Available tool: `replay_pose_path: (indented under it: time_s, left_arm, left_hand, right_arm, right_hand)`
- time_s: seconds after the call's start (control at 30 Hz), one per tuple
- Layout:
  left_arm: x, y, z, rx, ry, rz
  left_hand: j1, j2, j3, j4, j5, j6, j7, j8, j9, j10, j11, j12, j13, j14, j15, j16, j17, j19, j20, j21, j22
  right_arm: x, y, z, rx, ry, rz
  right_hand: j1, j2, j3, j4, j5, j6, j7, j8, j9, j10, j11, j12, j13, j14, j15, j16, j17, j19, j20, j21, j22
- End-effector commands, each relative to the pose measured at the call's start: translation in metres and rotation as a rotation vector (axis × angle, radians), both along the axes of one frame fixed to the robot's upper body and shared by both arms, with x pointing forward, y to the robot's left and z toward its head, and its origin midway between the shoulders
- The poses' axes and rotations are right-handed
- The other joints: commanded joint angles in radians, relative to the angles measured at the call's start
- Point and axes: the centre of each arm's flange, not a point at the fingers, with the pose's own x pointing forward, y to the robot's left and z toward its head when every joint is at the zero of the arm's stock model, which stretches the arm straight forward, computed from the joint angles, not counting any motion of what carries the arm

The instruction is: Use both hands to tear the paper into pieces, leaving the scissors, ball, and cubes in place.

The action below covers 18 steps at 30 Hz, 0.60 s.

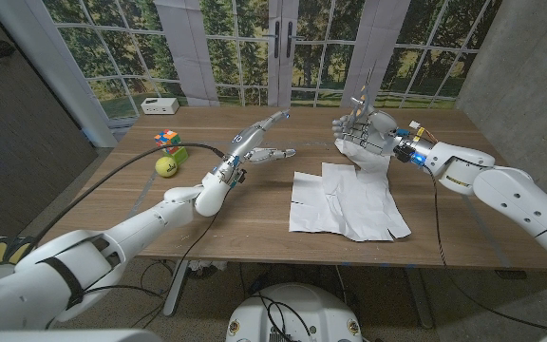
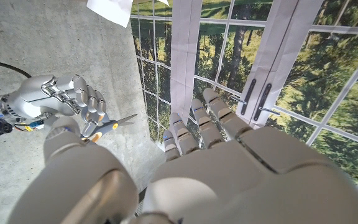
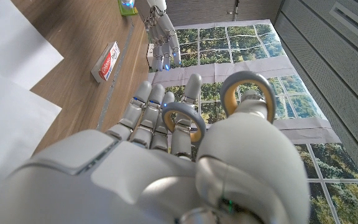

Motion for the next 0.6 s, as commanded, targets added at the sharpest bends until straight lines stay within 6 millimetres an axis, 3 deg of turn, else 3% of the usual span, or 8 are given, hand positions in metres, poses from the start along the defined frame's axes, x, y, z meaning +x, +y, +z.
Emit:
replay_pose_path:
  time_s: [0.03,0.3,0.47,0.6]
  left_arm:
    - [0.0003,-0.0039,0.0016,0.073,-0.027,-0.01]
    - [0.0004,-0.0035,0.0063,0.117,-0.047,-0.018]
    - [0.0,-0.0052,0.0075,0.146,-0.078,-0.016]
    - [-0.0005,-0.0071,0.0069,0.177,-0.085,-0.029]
  left_hand:
    - [0.015,0.002,-0.018,0.002,0.014,-0.046,-0.005,-0.016,0.002,-0.002,-0.001,0.004,0.0,0.007,-0.177,0.0,0.003,0.01,-0.044,-0.006,0.003]
    - [0.014,0.001,-0.026,0.004,0.017,-0.035,-0.005,-0.009,0.002,0.01,0.0,0.008,0.001,0.01,-0.177,0.001,0.003,0.012,-0.044,-0.008,0.004]
    - [0.049,0.05,-0.021,0.008,0.052,0.048,-0.003,0.028,0.004,0.048,-0.001,0.02,0.003,0.029,-0.178,0.005,0.005,0.02,-0.033,-0.018,0.007]
    - [0.054,0.047,-0.023,0.007,0.056,0.061,-0.004,0.033,0.005,0.054,-0.001,0.021,0.004,0.029,-0.176,0.005,0.005,0.022,-0.032,-0.019,0.006]
  right_arm:
    - [0.001,-0.0041,-0.0002,0.006,0.003,-0.007]
    - [0.0014,-0.0054,0.0005,0.009,0.001,-0.013]
    - [0.0016,-0.0053,-0.0001,0.011,0.004,-0.014]
    - [0.0011,-0.005,0.0004,0.011,0.002,-0.013]
  right_hand:
    - [0.004,0.012,-0.005,-0.005,-0.003,-0.001,0.004,-0.002,0.001,0.006,-0.001,-0.006,0.002,0.006,-0.017,0.0,0.002,0.009,-0.001,-0.001,0.001]
    - [0.005,0.013,-0.005,-0.006,-0.004,0.0,0.004,-0.002,0.002,0.006,0.0,-0.007,0.002,0.006,-0.017,0.001,0.001,0.01,-0.002,-0.002,0.001]
    - [0.006,0.014,-0.005,-0.007,-0.004,0.001,0.003,-0.003,0.001,0.006,0.0,-0.007,0.001,0.006,-0.017,0.001,0.0,0.01,-0.003,-0.003,0.001]
    - [0.007,0.015,-0.005,-0.007,-0.004,0.002,0.005,-0.003,0.001,0.006,-0.003,-0.008,0.001,0.007,-0.017,0.0,-0.002,0.01,-0.001,-0.004,0.001]
